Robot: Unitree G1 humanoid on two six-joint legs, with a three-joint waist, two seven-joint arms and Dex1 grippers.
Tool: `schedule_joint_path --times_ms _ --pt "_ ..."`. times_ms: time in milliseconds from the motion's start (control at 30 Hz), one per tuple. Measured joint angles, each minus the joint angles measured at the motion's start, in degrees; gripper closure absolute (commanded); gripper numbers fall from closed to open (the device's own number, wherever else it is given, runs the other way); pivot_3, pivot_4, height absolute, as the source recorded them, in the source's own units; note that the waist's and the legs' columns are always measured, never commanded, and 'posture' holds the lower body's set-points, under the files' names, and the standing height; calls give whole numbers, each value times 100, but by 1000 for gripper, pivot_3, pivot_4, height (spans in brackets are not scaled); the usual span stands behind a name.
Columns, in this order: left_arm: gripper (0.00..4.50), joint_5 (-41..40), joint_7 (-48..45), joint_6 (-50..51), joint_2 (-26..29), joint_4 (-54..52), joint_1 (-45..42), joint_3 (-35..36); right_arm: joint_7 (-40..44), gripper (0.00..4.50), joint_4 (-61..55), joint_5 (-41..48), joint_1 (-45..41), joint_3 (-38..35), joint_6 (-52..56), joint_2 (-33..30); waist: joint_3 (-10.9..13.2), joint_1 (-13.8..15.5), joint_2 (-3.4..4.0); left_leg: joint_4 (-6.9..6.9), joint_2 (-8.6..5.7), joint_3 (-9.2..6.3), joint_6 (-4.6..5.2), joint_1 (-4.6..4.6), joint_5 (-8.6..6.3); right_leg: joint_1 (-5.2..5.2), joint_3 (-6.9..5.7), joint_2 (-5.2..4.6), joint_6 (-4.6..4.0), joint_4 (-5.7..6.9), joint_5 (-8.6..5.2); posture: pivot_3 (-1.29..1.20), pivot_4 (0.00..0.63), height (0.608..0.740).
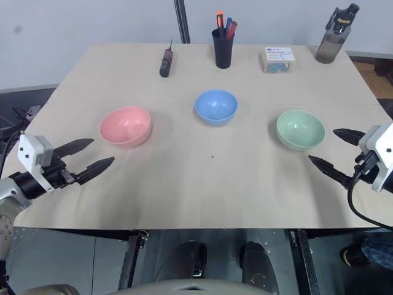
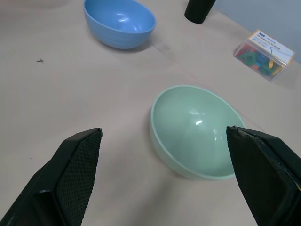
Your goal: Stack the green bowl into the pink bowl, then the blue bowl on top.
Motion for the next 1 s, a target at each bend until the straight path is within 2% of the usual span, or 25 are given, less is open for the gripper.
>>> schedule_joint_path --times_ms 100,200,467,533,567,700,933,1000 --pt "0 1 -16 49 1 1 -61 -27 -5 64 8 4 -37 23 26 -9 0 -1 0 0 -1 0 0 -1 0 1 1 -3 0 -2 0 0 150 740" --pt "0 33 132 221 -1 -65 -512 -310 -82 64 -36 36 -223 205 81 -19 0 24 0 1 -3 -6 0 -1 0 3 -3 -2 -3 1 3 0 150 740" --pt "0 728 898 409 15 -505 -934 -904 -153 64 -123 148 -579 666 85 -7 2 -17 0 0 -3 -1 -1 -7 0 -6 -3 11 -3 -1 3 0 150 740" --pt "0 1112 1216 802 272 -730 -1107 -1222 -220 64 -157 198 -884 1043 82 110 5 -21 -4 0 -3 -2 -1 -6 1 -6 -4 18 -2 2 3 0 150 740" --pt "0 1447 1344 1081 599 -859 -1235 -1539 -258 64 -197 202 -1077 1358 75 217 6 -21 -4 0 -4 -2 0 -5 1 -6 -6 25 -2 5 3 0 150 740" --pt "0 2201 1452 1549 1199 -911 -1634 -2162 -347 64 -311 158 -1428 2076 50 434 15 -21 7 0 -11 0 0 -8 1 -10 -16 26 -2 3 3 0 150 740" --pt "0 2513 1236 2354 1348 -972 -2169 -3029 -348 64 -268 -151 -2087 3139 -133 783 19 -25 5 0 -14 0 -21 -13 13 -13 -19 29 0 2 2 0 150 740" --pt "526 2572 1141 2451 1340 -1047 -2314 -3350 -342 0 -249 -229 -2236 3366 -231 897 21 -24 3 1 -14 0 -21 -14 13 -13 -19 29 -1 3 2 0 150 740"
